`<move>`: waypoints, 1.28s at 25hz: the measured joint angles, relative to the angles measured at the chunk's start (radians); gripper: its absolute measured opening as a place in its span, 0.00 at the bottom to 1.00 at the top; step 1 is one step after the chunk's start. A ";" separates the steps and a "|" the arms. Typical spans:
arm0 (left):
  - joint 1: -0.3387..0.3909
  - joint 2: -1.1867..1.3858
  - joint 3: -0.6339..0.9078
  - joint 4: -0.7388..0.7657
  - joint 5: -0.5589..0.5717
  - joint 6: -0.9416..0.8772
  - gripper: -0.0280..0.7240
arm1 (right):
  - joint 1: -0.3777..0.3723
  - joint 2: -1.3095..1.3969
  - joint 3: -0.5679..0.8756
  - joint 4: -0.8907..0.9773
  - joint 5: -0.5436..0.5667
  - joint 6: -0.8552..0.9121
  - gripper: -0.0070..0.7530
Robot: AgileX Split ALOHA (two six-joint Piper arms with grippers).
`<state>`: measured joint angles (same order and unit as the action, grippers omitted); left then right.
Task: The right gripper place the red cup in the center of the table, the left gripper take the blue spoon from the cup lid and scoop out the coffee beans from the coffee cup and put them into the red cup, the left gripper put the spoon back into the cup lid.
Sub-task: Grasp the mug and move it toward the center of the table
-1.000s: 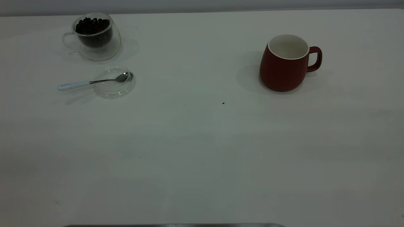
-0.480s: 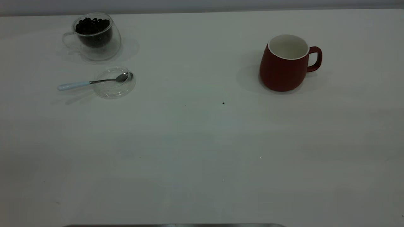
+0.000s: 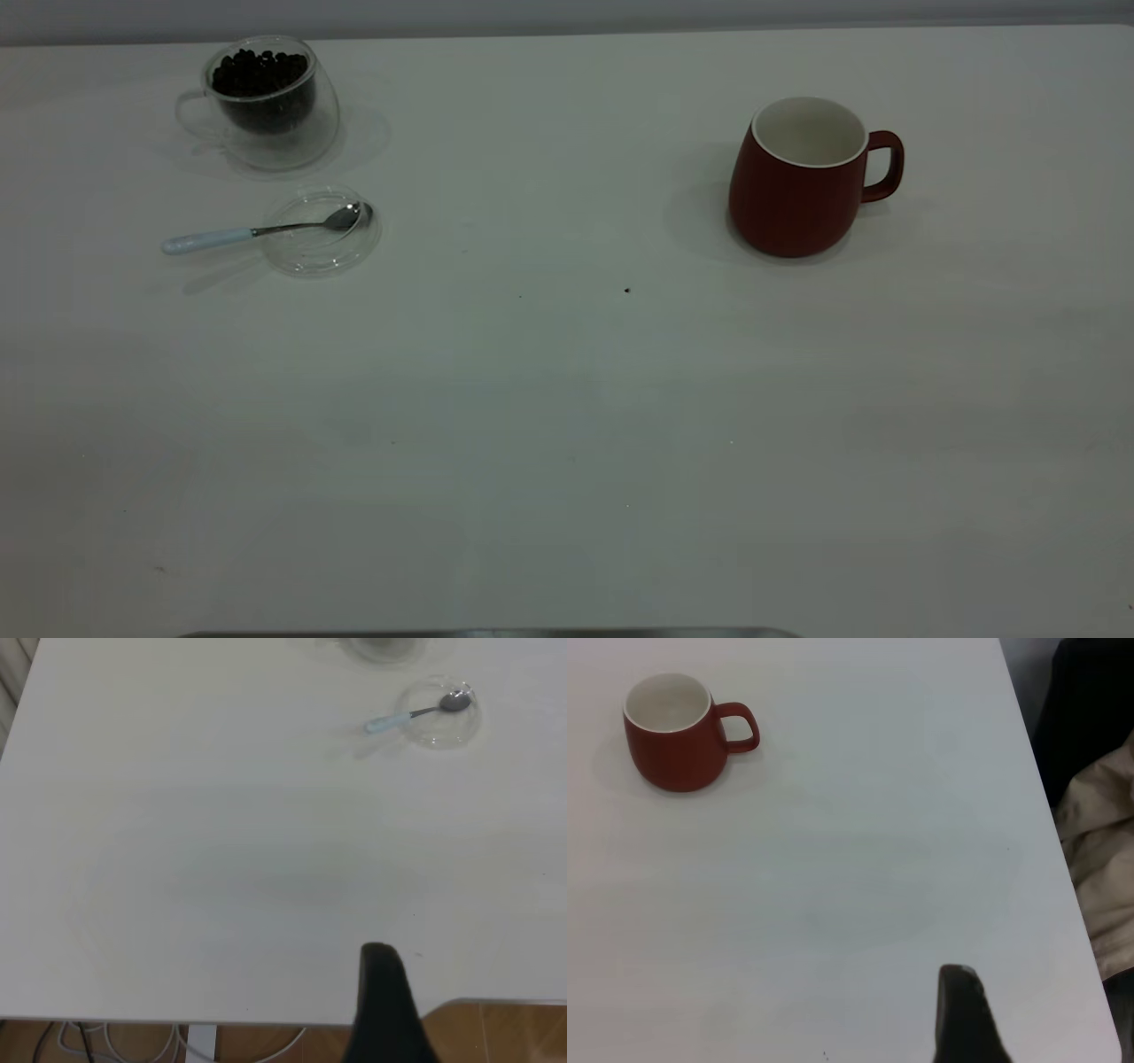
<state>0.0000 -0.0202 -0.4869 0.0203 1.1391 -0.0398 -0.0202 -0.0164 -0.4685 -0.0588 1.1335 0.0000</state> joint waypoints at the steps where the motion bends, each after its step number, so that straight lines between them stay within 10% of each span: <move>1: 0.000 0.000 0.000 0.000 0.000 0.000 0.79 | 0.000 0.000 0.000 0.000 0.000 0.000 0.64; 18: 0.000 0.000 0.000 0.000 0.000 0.000 0.79 | 0.000 0.141 -0.013 0.059 -0.034 0.000 0.69; 32: 0.000 0.000 0.000 0.000 0.000 0.000 0.79 | 0.000 0.878 -0.025 0.367 -0.652 -0.137 0.72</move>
<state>0.0000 -0.0202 -0.4869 0.0203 1.1391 -0.0396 -0.0202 0.8612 -0.4932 0.3085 0.4812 -0.1366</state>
